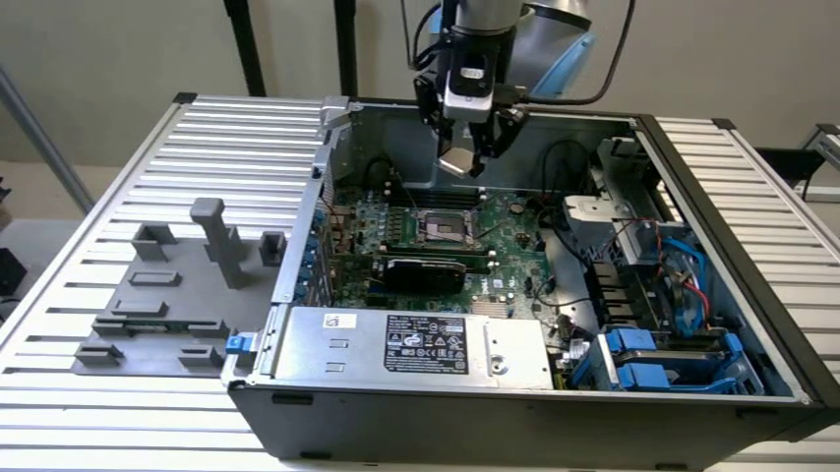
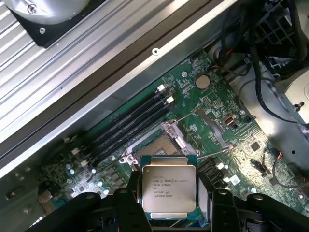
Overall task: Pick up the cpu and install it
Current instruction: 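Place the cpu into insertion slot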
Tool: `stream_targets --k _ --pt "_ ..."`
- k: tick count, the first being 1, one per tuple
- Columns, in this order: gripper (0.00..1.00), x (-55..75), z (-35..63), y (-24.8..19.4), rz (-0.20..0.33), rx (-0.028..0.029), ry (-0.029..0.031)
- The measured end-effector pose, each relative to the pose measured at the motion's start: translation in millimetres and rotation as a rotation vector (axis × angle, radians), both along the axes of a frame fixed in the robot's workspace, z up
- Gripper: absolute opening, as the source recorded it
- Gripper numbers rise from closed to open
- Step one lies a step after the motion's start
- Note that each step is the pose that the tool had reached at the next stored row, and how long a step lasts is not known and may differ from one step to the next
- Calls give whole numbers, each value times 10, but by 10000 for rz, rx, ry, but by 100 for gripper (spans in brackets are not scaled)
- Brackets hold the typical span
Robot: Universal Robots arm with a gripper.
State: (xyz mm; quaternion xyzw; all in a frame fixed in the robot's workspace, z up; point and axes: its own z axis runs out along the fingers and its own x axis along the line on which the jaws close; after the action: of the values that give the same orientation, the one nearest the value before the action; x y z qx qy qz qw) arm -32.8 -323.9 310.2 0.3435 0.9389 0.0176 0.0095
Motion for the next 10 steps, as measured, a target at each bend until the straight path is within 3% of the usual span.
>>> stream_targets --k 10 --pt "55 0 -95 0 -1820 0 0"
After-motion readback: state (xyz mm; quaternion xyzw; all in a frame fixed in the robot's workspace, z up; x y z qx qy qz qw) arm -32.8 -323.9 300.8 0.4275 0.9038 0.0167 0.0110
